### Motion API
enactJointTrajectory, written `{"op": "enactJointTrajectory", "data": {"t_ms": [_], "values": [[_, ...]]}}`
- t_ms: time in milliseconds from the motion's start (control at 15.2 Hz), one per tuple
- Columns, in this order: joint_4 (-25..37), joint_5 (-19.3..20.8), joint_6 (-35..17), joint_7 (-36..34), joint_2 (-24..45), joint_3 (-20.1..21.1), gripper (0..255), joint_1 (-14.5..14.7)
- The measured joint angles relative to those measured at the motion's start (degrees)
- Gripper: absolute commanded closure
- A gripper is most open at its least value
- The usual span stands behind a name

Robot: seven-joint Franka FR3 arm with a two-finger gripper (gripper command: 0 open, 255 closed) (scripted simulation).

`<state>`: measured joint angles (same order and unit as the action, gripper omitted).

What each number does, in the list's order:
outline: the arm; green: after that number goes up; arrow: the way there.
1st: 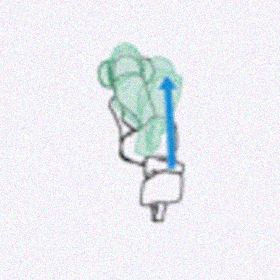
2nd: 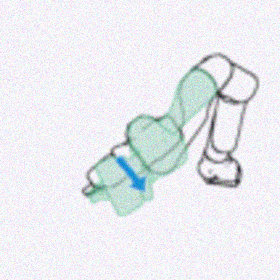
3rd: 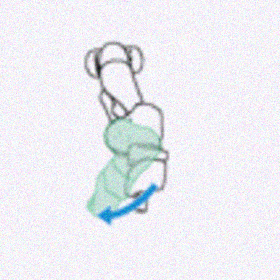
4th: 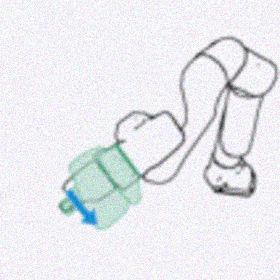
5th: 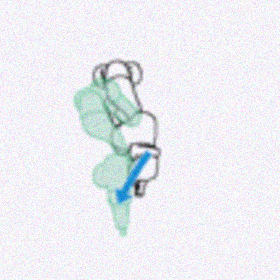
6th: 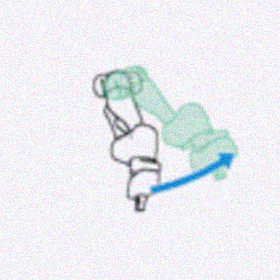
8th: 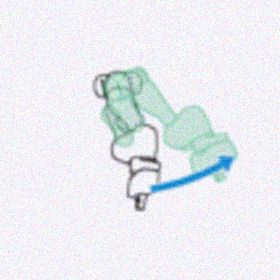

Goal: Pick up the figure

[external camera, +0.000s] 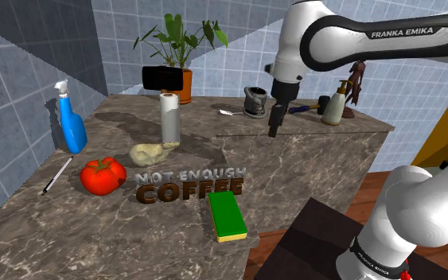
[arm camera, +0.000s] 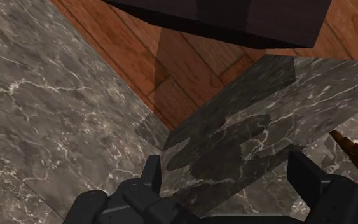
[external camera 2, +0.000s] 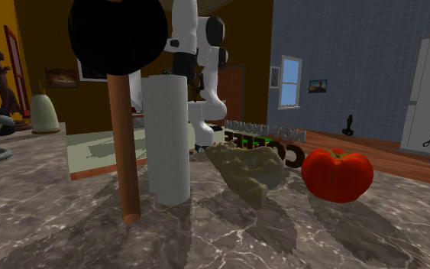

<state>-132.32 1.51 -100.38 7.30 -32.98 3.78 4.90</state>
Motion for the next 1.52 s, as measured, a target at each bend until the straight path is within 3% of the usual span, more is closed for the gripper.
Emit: {"op": "enactJointTrajectory", "data": {"t_ms": [792, 1518], "values": [[13.58, 0.54, -3.46, 4.2, 19.14, 8.35, 0, 7.32], [27.49, 5.01, -3.17, 7.02, 35.46, 15.55, 0, 13.57]]}}
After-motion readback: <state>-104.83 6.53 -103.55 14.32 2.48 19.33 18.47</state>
